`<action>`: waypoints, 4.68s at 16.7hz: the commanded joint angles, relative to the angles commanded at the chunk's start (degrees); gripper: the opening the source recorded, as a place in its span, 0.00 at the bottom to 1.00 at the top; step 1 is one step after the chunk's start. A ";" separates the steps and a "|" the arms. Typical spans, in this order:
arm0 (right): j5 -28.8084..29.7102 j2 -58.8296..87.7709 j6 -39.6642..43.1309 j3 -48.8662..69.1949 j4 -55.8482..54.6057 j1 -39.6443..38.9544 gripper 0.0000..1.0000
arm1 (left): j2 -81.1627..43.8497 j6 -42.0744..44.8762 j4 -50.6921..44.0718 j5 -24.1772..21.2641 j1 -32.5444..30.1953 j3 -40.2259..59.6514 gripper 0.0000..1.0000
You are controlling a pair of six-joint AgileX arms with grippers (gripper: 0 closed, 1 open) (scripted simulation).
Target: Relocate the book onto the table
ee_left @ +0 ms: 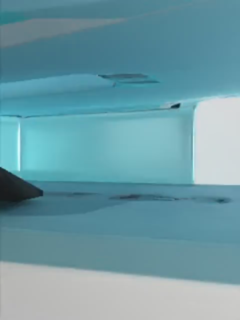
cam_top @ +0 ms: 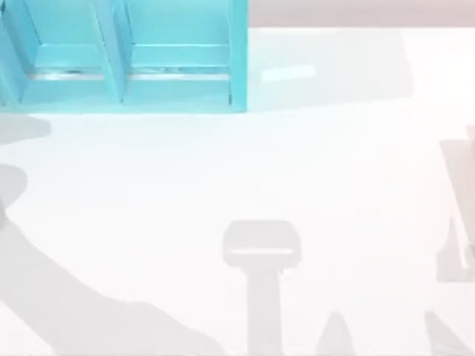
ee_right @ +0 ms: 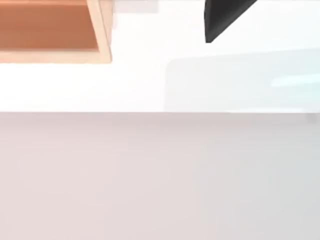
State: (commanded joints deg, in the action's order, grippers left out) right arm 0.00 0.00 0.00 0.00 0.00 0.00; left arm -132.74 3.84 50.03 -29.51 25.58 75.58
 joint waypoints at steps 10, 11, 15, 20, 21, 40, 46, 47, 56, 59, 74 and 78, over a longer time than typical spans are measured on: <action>0.00 0.00 0.00 0.00 0.00 0.00 1.00 | 41.37 1.87 -22.43 -10.94 11.39 -18.84 0.00; 0.00 0.00 0.00 0.00 0.00 0.00 1.00 | 44.50 2.14 -24.26 -11.86 12.43 -20.34 0.00; 0.00 0.00 0.00 0.00 0.00 0.00 1.00 | 50.80 2.83 -28.30 -13.92 14.81 -23.65 0.00; 0.00 0.00 0.00 0.00 0.00 0.00 1.00 | 50.53 2.90 -28.28 -13.84 14.57 -23.69 0.00; 0.00 0.00 0.00 0.00 0.00 0.00 1.00 | 50.59 2.47 -28.42 -13.47 14.35 -23.75 0.00; 0.00 0.00 0.00 0.00 0.00 0.00 1.00 | 42.73 -82.18 -56.11 46.87 -42.00 -26.92 0.00; 0.00 0.00 0.00 0.00 0.00 0.00 1.00 | 34.36 -119.90 -66.20 72.24 -70.05 -21.96 0.00; 0.00 0.00 0.00 0.00 0.00 0.00 1.00 | 32.96 -125.72 -67.68 76.13 -74.39 -20.99 0.00; 0.00 0.00 0.00 0.00 0.00 0.00 1.00 | 23.38 -163.00 -76.65 101.57 -102.52 -13.54 0.00; 0.00 0.00 0.00 0.00 0.00 0.00 1.00 | 22.43 -166.41 -77.44 104.03 -105.13 -12.73 0.00; 0.00 0.00 0.00 0.00 0.00 0.00 1.00 | 22.00 -169.37 -80.63 104.01 -105.67 -12.22 0.00; 0.00 0.00 0.00 0.00 0.00 0.00 1.00 | 19.58 -169.30 -76.07 103.96 -105.71 -13.70 0.00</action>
State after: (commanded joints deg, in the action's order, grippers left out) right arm 0.00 0.00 0.00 0.00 0.00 0.00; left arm -113.16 -165.46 -26.04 74.45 -80.14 61.88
